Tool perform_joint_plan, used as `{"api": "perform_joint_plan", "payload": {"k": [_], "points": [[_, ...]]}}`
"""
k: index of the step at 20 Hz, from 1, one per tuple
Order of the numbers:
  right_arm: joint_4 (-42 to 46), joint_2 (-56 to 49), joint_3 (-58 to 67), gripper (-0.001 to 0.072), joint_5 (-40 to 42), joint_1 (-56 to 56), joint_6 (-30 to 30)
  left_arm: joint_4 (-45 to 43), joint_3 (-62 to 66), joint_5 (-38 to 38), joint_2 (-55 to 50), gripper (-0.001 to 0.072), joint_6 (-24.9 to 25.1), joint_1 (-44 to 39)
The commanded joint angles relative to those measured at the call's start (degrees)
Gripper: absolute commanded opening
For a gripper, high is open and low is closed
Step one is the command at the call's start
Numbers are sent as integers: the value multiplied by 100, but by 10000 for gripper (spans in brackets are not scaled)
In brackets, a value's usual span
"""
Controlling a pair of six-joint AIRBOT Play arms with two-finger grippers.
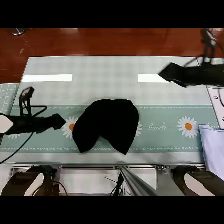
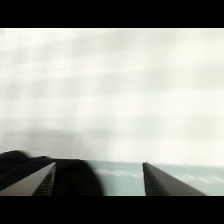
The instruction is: Fold the shirts.
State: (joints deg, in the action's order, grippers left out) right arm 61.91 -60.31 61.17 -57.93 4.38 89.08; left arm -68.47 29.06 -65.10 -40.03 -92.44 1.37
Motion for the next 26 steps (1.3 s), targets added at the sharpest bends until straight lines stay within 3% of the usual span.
{"api": "perform_joint_plan", "payload": {"k": [1,4,10,11,12,13,20,26], "points": [[-61,76,-933,617,-422,1495,-389,1613,-815,-232,-398,702,925,636],[-496,50,-1735,617,-330,1602,-761,3246,-1250,20,-894,702,2218,669],[-697,-452,-2035,617,-535,807,-905,4478,-1196,560,-2061,699,3364,-144],[-691,-511,-2035,617,-562,553,-933,4588,-1139,551,-2168,550,3530,-199],[-686,-590,-2035,617,-603,280,-946,4616,-1082,551,-2232,134,3637,-227],[-686,-682,-2035,617,-649,-4,-946,4625,-1016,553,-2256,25,3720,-234],[-717,-986,-2728,617,-1060,-1904,-721,4651,-588,527,-2251,25,3775,-234],[-1775,-1062,-2962,617,313,-3193,-496,4756,-584,542,-2251,25,3777,-247]]}}
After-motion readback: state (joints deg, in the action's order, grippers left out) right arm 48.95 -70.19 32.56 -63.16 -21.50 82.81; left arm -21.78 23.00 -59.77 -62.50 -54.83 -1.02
